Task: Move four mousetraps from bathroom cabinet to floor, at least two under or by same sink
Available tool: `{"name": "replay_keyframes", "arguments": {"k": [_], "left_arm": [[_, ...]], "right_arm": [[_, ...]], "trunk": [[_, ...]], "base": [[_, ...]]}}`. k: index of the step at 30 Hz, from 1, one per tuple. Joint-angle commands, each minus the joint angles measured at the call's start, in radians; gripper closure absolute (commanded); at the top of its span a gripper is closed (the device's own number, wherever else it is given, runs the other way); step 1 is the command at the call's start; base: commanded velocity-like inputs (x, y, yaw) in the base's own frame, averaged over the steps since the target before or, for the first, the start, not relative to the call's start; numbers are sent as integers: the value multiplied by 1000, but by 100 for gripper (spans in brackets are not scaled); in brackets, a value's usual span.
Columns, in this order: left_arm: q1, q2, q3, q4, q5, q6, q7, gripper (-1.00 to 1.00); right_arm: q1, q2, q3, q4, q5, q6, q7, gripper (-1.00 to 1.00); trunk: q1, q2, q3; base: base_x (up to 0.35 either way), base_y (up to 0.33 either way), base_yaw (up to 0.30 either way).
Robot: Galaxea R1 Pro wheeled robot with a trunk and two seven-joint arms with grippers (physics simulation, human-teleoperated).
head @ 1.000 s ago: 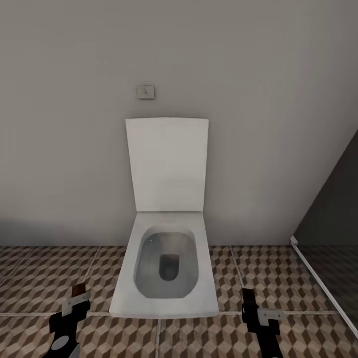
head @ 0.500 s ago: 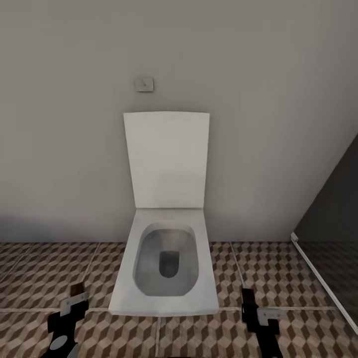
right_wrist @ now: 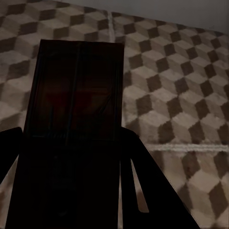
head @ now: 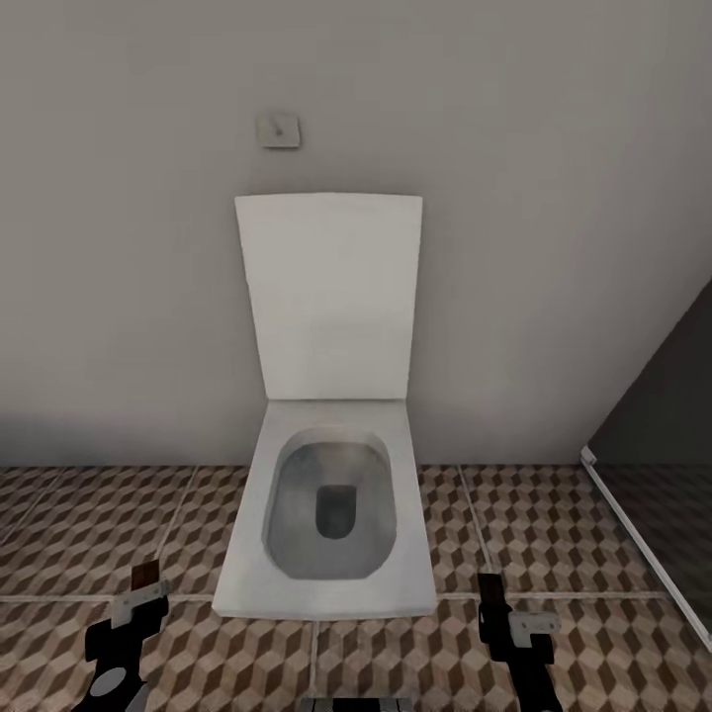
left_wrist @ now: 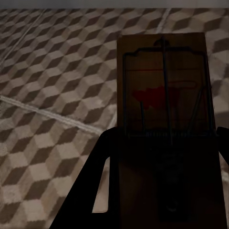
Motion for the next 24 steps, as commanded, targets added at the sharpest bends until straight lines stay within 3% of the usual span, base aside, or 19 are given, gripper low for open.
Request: {"name": "replay_keyframes", "arguments": {"k": [1, 8, 24], "left_arm": [[-1, 2, -9, 0, 7, -4, 11, 100], [-1, 2, -9, 0, 6, -4, 12, 100], [-1, 1, -10, 0, 5, 5, 6, 100]], "right_arm": [[-1, 0, 3, 1, 7, -1, -7, 100], [-1, 0, 3, 1, 5, -2, -7, 100], [-1, 0, 2, 1, 5, -2, -7, 100]], "trunk": [[0, -1, -5], [3, -2, -32], [3, -2, -32]], "base": [[0, 0, 0], [0, 0, 0], [0, 0, 0]]}}
